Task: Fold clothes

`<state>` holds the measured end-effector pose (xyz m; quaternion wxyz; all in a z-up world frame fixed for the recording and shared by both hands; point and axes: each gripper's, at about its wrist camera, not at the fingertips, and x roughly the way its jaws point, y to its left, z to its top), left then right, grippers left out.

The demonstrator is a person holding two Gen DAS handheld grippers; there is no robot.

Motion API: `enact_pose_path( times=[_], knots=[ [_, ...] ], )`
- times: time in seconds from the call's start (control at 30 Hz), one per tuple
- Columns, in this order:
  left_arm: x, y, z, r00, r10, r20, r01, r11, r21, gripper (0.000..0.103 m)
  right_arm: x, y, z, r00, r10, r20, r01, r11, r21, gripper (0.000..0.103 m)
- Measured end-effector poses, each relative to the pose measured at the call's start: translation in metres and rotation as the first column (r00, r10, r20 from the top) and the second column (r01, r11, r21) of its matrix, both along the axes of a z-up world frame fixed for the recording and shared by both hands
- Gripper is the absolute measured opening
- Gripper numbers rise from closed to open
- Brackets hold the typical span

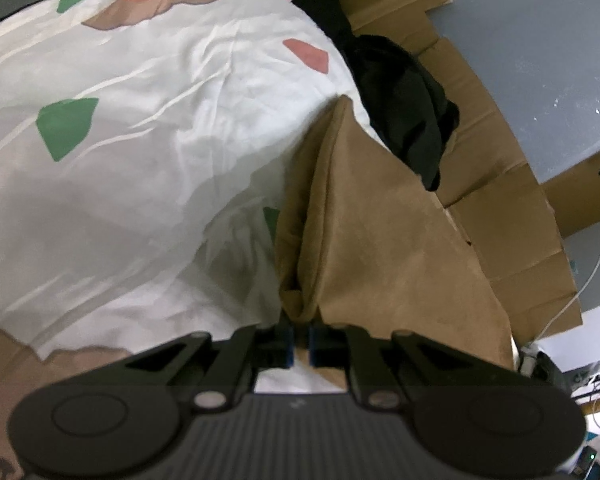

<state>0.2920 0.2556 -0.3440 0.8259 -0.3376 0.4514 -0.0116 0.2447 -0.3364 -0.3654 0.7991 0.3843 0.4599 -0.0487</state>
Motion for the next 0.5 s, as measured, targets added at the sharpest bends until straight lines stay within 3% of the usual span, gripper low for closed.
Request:
enact_pose_path(
  times=[0.5],
  knots=[
    [-0.052,0.008,-0.01,1.0,0.0,-0.03,-0.001,0.999,-0.033,0.006,-0.048,-0.005,0.008,1.0,-0.012,-0.027,0.012,1.0,-0.006,0.006]
  ],
)
